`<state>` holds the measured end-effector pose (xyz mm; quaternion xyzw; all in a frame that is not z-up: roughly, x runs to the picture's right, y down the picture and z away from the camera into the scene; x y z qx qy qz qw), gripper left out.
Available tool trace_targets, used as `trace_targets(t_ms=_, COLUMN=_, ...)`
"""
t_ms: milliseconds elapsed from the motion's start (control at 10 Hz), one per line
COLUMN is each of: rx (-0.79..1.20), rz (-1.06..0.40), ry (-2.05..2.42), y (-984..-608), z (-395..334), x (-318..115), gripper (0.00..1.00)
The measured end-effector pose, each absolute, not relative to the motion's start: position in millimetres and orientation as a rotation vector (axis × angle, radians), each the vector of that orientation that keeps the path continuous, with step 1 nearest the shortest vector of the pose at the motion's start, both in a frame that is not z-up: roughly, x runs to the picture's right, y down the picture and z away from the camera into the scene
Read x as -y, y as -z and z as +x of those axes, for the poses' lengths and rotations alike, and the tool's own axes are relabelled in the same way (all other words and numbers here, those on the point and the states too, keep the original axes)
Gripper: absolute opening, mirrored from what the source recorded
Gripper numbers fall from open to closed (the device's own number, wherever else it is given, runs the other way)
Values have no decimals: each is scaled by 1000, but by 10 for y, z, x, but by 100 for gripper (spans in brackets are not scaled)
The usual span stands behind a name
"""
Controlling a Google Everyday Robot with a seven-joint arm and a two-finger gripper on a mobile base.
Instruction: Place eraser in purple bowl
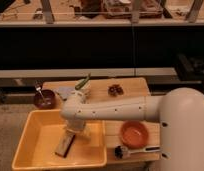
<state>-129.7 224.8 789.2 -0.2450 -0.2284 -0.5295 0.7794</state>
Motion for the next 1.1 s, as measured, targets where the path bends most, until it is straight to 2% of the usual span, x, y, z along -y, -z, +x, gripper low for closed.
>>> trace_targets(t_ms=500, rx=578, rz=-586, ry=1271, y=-8060, z=-1604, x=-2422, gripper=80)
trace_targets(t_ms=600, rx=576, rz=-609, ry=1275, y=-8112, z=-1615, x=-2494, gripper=77)
trace_targets(t_ms=700, rx=574, rz=-627, ry=1276, y=-8152, z=-1638, x=-2558, gripper=70)
trace_targets(t_ms=1100, rx=577, rz=-637, ry=1266, y=-8127, z=-1664, x=-2550, gripper=27)
